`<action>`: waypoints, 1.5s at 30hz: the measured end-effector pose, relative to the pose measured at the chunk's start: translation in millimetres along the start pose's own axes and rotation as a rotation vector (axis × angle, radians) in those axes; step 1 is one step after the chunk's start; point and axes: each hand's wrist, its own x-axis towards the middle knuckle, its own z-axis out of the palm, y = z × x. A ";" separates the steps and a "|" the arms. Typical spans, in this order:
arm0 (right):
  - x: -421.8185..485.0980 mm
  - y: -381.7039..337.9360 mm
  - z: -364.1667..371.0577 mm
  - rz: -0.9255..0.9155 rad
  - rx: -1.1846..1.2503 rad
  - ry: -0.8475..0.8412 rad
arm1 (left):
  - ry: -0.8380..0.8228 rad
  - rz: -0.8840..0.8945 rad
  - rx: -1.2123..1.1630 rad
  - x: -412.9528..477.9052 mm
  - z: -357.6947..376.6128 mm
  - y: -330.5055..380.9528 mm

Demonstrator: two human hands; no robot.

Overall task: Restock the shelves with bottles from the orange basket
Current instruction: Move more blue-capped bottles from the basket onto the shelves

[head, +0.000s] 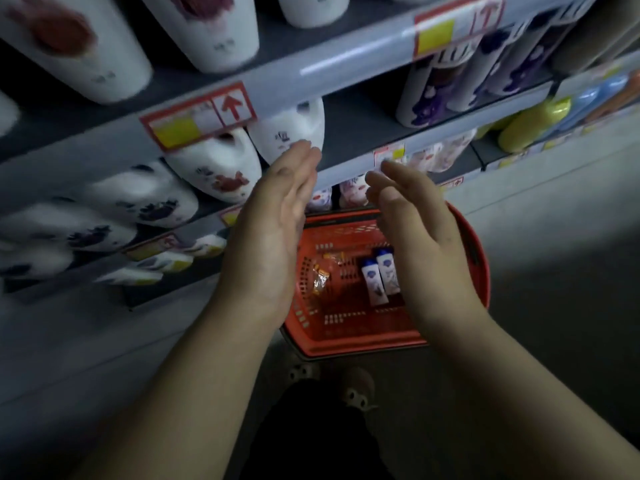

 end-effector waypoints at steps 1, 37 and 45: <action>9.3 16.6 -2.4 0.017 -0.005 0.014 | -0.007 -0.021 0.004 10.9 -1.5 -17.0; 231.5 545.6 -118.1 0.840 -0.654 -0.167 | -0.029 -0.938 0.314 235.6 -23.2 -544.1; 213.2 515.3 -107.9 0.806 -0.362 -0.152 | 0.111 -0.889 0.427 229.0 -48.4 -569.7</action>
